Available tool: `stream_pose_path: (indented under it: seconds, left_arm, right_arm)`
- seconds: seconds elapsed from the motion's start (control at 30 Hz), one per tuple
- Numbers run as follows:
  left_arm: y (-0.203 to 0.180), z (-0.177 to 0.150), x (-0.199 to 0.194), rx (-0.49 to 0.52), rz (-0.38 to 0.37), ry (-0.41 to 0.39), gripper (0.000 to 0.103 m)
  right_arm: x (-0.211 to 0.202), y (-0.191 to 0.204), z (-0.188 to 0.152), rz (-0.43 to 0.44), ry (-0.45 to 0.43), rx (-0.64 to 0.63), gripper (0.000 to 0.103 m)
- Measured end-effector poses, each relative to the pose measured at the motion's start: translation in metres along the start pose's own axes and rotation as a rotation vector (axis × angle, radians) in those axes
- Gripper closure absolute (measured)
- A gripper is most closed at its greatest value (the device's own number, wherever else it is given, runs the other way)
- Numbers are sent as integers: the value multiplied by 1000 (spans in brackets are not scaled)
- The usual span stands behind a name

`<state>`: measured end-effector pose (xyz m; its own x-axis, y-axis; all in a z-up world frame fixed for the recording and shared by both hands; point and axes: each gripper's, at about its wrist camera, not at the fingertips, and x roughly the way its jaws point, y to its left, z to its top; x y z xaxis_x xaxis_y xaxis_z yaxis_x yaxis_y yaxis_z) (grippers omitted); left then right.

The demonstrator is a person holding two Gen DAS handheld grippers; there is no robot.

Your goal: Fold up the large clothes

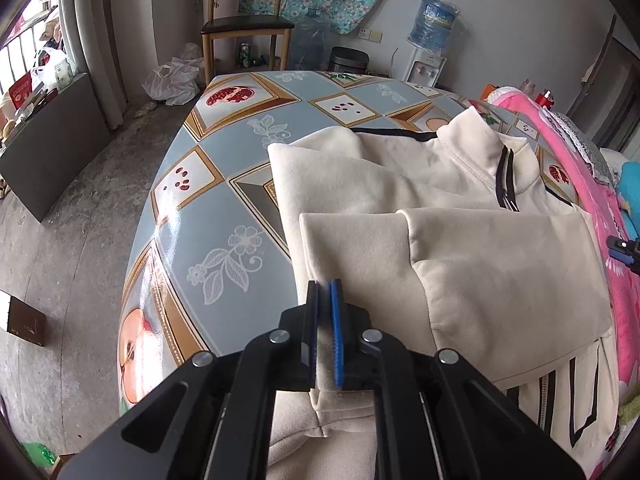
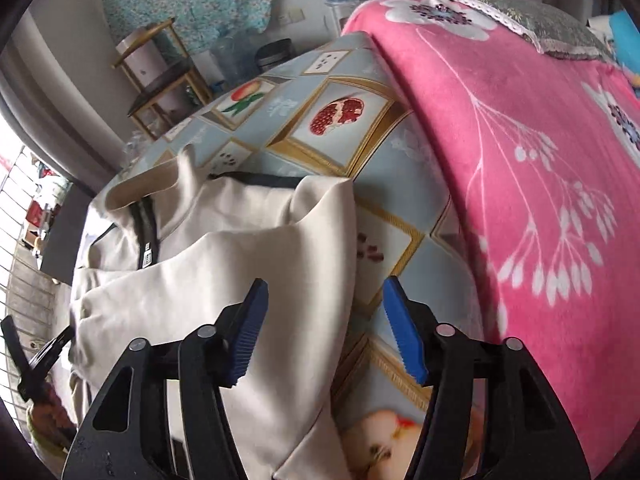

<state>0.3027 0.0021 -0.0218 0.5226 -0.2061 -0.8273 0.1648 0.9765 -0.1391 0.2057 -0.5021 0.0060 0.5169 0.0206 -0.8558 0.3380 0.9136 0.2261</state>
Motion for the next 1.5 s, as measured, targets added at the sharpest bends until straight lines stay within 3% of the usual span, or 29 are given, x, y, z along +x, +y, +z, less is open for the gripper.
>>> stream_pose_path:
  seconds: [0.07, 0.1, 0.13, 0.27, 0.37, 0.47, 0.53, 0.6, 0.67, 0.73, 0.87, 0.97, 1.07, 1.13, 1.3, 1.5]
  left_arm:
    - [0, 0, 1, 2, -1, -3, 97]
    - [1, -1, 2, 4, -2, -4, 97]
    - [1, -1, 2, 4, -4, -6, 97]
    - [2, -1, 0, 8, -14, -17, 97]
    - [1, 1, 1, 26, -9, -24, 97]
    - [2, 1, 0, 25, -18, -30, 97]
    - [5, 0, -9, 17, -42, -52, 96]
    - [7, -1, -23, 27, -44, -91, 96]
    - [6, 0, -37, 52, -30, -133, 96]
    - [2, 3, -44, 74, -50, -144, 96]
    - [-16, 4, -27, 93, -75, -57, 96]
    - [-22, -3, 5, 80, -35, 48, 94]
    - [-21, -7, -1, 79, -22, 25, 94]
    - [-18, -10, -19, 77, -28, 1, 90]
    - [-15, -37, -70, 128, -20, -37, 61]
    - [-23, -99, -110, 172, 7, -32, 37]
  right_arm:
    - [22, -2, 9, -28, 29, 3, 66]
    - [30, -4, 11, -38, 40, 7, 91]
    - [33, -5, 13, -59, 33, 7, 97]
    - [8, -11, 8, -41, -86, 22, 98]
    - [14, -15, 4, -65, -75, 23, 98]
    - [24, -12, 4, -123, -45, 5, 92]
    - [10, -8, 2, -178, -84, -5, 66]
    - [-13, -1, -5, -209, -148, -25, 56]
    - [-36, 13, -18, -196, -196, -74, 54]
    - [-44, 34, -35, -135, -175, -140, 52]
    - [-22, 77, -67, -38, -68, -256, 50]
    - [14, 93, -84, -79, 44, -308, 44]
    - [8, 102, -93, -152, 31, -340, 42]
    - [-15, 101, -98, -105, 12, -314, 39]
    - [-67, 98, -139, -36, -18, -294, 21]
    - [-96, 89, -208, -7, 4, -232, 18]
